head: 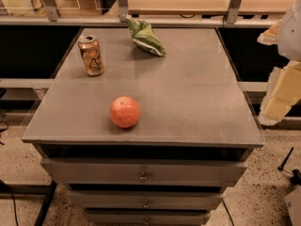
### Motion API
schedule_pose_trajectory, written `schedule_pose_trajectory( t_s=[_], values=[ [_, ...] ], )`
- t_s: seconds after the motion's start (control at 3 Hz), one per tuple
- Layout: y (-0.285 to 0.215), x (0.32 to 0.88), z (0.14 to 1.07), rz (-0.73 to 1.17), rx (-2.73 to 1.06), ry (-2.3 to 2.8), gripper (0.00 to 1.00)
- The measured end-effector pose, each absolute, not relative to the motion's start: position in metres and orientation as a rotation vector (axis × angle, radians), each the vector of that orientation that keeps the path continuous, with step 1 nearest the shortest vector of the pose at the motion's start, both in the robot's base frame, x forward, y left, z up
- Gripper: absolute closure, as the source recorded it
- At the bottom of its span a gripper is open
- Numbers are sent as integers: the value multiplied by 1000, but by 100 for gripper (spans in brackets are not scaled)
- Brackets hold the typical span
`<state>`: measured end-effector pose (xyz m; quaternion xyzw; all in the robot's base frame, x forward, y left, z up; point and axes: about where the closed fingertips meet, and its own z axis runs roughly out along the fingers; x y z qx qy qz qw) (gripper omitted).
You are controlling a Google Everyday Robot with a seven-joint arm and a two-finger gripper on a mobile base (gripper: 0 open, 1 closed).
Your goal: Move orange can near apple
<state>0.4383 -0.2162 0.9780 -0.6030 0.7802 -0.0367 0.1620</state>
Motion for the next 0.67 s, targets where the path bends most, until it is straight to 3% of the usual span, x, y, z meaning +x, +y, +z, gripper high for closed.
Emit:
schedule_pose_trajectory(
  t_s=[0.67],
  values=[
    [-215,445,977,-87,-1700,2216,0]
  ],
)
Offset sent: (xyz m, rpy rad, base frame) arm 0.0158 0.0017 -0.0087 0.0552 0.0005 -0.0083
